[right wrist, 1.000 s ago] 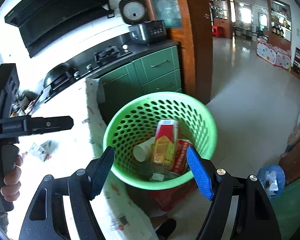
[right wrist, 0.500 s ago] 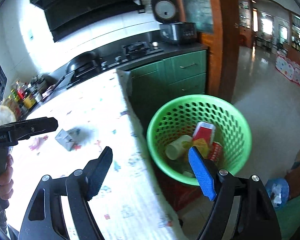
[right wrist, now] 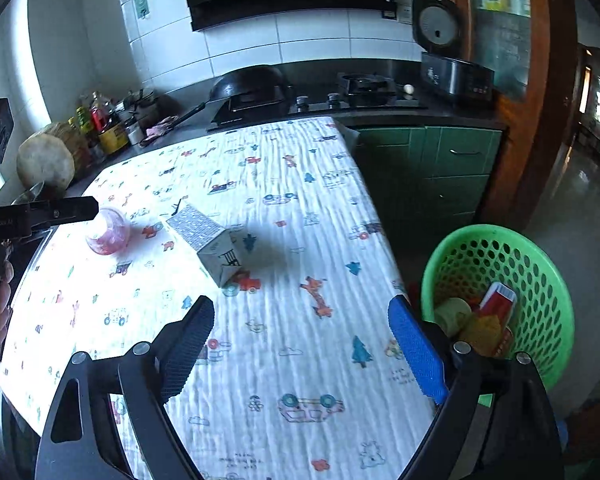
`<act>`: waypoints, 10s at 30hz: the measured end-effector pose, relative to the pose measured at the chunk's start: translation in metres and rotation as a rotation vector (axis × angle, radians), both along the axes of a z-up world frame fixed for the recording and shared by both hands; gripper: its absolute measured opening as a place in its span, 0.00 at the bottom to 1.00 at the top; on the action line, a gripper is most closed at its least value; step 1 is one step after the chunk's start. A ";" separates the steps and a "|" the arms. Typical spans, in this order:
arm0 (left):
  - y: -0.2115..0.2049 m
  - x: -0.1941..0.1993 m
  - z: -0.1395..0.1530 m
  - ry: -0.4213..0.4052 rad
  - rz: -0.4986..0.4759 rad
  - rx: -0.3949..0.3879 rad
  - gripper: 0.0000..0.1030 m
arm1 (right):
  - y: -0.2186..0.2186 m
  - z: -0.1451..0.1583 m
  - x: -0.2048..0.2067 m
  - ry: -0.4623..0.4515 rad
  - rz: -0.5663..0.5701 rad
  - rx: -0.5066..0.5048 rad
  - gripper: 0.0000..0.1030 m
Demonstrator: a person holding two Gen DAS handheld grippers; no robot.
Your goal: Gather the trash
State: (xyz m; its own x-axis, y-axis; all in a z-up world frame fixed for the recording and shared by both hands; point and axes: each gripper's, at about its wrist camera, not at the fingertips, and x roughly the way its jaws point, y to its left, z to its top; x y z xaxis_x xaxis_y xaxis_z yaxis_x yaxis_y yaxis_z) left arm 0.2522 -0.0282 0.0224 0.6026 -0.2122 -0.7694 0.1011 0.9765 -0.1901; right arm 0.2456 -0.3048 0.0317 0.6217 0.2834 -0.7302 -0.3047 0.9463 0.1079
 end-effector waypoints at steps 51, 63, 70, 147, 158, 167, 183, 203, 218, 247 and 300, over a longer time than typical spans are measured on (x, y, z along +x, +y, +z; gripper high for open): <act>0.205 0.057 -0.102 0.322 0.728 -0.336 0.92 | 0.181 -0.088 0.116 0.135 0.447 -0.288 0.46; 0.195 0.073 -0.125 0.345 0.775 -0.410 0.80 | 0.160 -0.078 0.095 0.118 0.401 -0.244 0.39; 0.172 0.071 -0.113 0.305 0.624 -0.350 0.68 | 0.138 -0.064 0.083 0.114 0.337 -0.192 0.39; -0.304 0.052 -0.024 0.033 -0.443 -0.008 0.76 | -0.190 -0.025 -0.058 0.021 -0.496 -0.105 0.81; -0.214 -0.023 -0.007 -0.122 -0.360 0.088 0.81 | -0.134 -0.009 -0.109 -0.018 -0.486 -0.093 0.85; -0.149 -0.072 0.001 -0.219 -0.295 0.121 0.87 | -0.087 -0.001 -0.138 -0.066 -0.463 -0.095 0.87; -0.102 -0.136 -0.006 -0.313 -0.219 0.144 0.95 | -0.051 0.001 -0.179 -0.114 -0.478 -0.080 0.91; -0.087 -0.156 -0.010 -0.344 -0.171 0.179 0.95 | -0.030 -0.001 -0.187 -0.143 -0.449 -0.100 0.91; -0.083 -0.157 -0.011 -0.336 -0.161 0.180 0.95 | -0.031 0.002 -0.190 -0.154 -0.454 -0.102 0.92; -0.085 -0.166 -0.005 -0.382 -0.140 0.183 0.95 | -0.031 0.004 -0.190 -0.158 -0.449 -0.103 0.92; -0.094 -0.167 -0.008 -0.388 -0.136 0.201 0.95 | -0.032 -0.002 -0.188 -0.153 -0.449 -0.101 0.92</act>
State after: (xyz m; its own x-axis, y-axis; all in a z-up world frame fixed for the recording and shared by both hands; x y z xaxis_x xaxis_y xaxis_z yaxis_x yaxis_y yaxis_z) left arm 0.0857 -0.1219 0.0146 0.8311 -0.1788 -0.5266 0.2572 0.9631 0.0788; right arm 0.0572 -0.3367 0.0294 0.7685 -0.1050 -0.6312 0.1306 0.9914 -0.0058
